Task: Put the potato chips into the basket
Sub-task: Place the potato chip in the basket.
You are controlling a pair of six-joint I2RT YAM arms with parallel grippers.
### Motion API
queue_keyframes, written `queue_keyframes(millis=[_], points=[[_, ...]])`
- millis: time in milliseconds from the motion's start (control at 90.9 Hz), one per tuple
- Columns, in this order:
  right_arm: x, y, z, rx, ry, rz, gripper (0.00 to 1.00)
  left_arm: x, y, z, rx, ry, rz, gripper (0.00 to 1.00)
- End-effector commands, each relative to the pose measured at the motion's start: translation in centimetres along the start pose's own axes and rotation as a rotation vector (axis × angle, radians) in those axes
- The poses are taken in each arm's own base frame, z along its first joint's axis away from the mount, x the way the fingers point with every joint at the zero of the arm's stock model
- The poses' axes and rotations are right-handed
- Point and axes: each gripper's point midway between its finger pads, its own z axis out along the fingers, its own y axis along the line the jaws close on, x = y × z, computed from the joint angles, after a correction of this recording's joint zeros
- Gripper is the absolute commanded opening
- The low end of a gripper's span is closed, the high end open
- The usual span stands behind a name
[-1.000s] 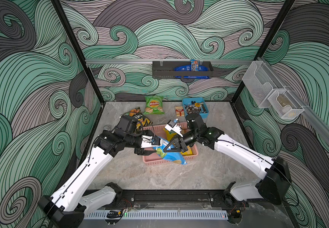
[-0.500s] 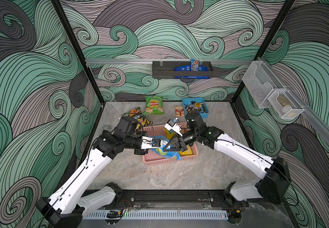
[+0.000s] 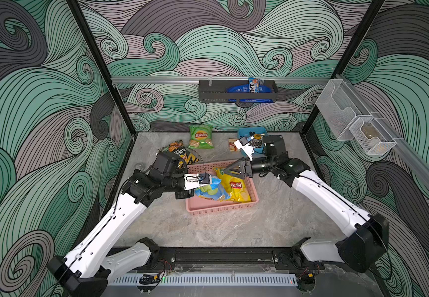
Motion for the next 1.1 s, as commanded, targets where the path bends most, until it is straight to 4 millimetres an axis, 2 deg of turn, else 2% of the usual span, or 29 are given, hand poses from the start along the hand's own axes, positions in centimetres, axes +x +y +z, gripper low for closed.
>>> queue_keyframes(millis=[0, 132, 341, 484, 594, 881, 1002, 1090], points=[[-2.1, -2.6, -2.8, 0.188, -0.142, 0.015, 0.81, -0.8, 1.1, 0.7, 0.007, 0.004, -0.076, 0.03], [-2.1, -4.2, -4.6, 0.276, -0.197, 0.027, 0.81, 0.4, 2.0, 2.9, 0.044, 0.096, -0.184, 0.03], [-0.3, -5.1, -4.8, 0.29, -0.18, 0.038, 0.8, 2.0, 2.7, 4.7, 0.084, 0.217, -0.282, 0.0], [0.6, -5.6, -4.8, 0.297, -0.167, 0.04, 0.8, 2.3, 2.4, 4.3, 0.132, 0.283, -0.322, 0.0], [1.0, -5.9, -4.6, 0.296, -0.155, 0.044, 0.8, 3.3, 1.7, 4.7, 0.19, 0.347, -0.349, 0.0], [1.8, -6.3, -4.2, 0.29, -0.131, 0.047, 0.8, 4.1, 2.0, 3.7, 0.18, 0.388, -0.377, 0.0], [2.3, -6.8, -4.0, 0.292, -0.118, 0.053, 0.8, 4.8, 0.8, 4.0, 0.254, 0.404, -0.412, 0.0], [2.6, -7.1, -3.8, 0.295, -0.109, 0.061, 0.8, 6.0, -0.1, 5.0, 0.296, 0.434, -0.437, 0.0]])
